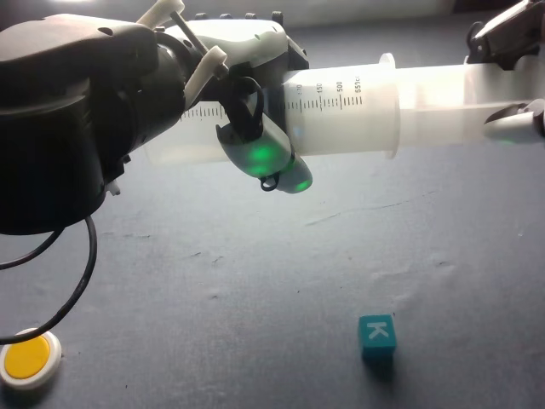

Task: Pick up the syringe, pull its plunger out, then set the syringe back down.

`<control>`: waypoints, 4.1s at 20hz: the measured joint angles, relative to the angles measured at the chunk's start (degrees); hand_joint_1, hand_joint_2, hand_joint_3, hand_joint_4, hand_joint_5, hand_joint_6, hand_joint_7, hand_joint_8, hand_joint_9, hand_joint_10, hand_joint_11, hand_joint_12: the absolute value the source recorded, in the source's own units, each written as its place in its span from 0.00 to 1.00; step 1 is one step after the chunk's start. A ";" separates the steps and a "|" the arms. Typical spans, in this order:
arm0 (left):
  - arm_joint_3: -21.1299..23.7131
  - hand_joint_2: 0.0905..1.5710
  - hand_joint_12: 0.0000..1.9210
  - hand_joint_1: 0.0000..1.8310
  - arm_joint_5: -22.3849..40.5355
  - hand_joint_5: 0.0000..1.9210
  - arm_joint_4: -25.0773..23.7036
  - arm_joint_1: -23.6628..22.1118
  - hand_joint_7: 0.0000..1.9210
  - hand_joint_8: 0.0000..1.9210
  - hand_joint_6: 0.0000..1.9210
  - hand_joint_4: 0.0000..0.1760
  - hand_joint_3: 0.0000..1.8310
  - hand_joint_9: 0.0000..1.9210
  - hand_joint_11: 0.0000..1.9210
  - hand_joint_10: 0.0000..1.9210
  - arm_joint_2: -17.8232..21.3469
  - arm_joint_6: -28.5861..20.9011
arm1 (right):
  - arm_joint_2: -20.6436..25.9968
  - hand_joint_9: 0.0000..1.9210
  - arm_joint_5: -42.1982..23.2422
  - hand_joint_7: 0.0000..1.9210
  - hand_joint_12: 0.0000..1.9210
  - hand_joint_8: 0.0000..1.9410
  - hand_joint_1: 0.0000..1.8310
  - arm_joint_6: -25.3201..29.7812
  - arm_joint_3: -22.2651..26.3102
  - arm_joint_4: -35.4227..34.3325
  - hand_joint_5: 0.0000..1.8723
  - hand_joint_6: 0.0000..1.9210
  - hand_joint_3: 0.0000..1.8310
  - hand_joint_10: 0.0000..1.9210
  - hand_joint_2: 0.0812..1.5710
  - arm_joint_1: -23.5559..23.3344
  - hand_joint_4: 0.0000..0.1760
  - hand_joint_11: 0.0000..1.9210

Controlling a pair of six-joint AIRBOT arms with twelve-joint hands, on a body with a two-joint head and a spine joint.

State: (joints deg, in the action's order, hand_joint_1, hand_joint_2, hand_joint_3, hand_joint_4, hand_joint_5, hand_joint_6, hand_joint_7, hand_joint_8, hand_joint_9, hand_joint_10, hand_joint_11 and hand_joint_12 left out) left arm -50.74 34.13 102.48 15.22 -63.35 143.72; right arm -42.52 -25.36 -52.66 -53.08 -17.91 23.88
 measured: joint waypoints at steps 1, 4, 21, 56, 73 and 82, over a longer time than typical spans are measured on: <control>0.00 0.81 0.76 0.61 0.00 0.33 0.00 0.00 0.37 0.78 0.75 0.04 0.00 0.31 0.20 0.59 0.00 0.00 | 0.28 0.44 0.09 0.48 0.63 0.56 0.74 0.00 0.04 0.09 0.46 0.60 0.00 0.65 0.71 0.00 0.00 0.27; 0.00 0.80 0.77 0.62 0.17 0.35 -0.02 -0.11 0.38 0.77 0.72 0.00 0.00 0.32 0.22 0.60 0.00 0.00 | 1.29 0.44 0.39 0.49 0.63 0.52 0.75 0.09 0.09 0.15 0.46 0.60 0.00 0.66 0.71 0.00 0.00 0.26; 0.31 0.80 0.77 0.61 2.84 0.34 -0.39 -0.35 0.37 0.77 0.74 0.05 0.00 0.32 0.21 0.59 0.20 0.57 | 3.41 0.31 1.20 0.42 0.72 0.67 0.65 0.13 0.74 0.74 0.39 0.69 0.00 0.56 0.77 -0.07 0.00 0.14; -2.23 0.81 0.84 0.62 -3.39 0.34 -21.73 16.11 0.37 0.79 0.72 0.00 0.00 0.29 0.19 0.66 5.35 -23.04 | 12.00 0.05 11.52 0.04 0.18 0.00 0.33 -1.66 7.15 11.96 0.02 0.00 0.00 0.00 0.55 -3.67 0.00 0.00; -4.13 0.81 0.84 0.61 0.04 0.33 -35.52 27.39 0.37 0.79 0.74 0.00 0.00 0.29 0.19 0.66 4.22 -41.83 | 11.34 0.07 11.04 0.05 0.22 0.00 0.34 -3.13 7.45 12.00 0.02 0.00 0.00 0.00 0.55 -2.84 0.00 0.00; -4.13 0.80 0.92 0.52 1.46 0.24 -36.30 29.62 0.26 0.69 0.48 0.00 0.00 0.21 0.12 0.74 2.82 -43.78 | 11.34 0.06 10.78 0.05 0.21 0.00 0.32 -3.15 7.45 12.46 0.03 0.00 0.00 0.00 0.58 -2.82 0.00 0.00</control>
State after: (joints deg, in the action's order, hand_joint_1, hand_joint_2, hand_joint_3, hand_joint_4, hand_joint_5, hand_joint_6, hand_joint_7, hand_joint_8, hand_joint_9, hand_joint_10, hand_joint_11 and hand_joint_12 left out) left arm -54.87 35.59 66.17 44.84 -60.53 99.94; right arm -31.18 -14.59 -55.81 -45.63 -5.45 21.06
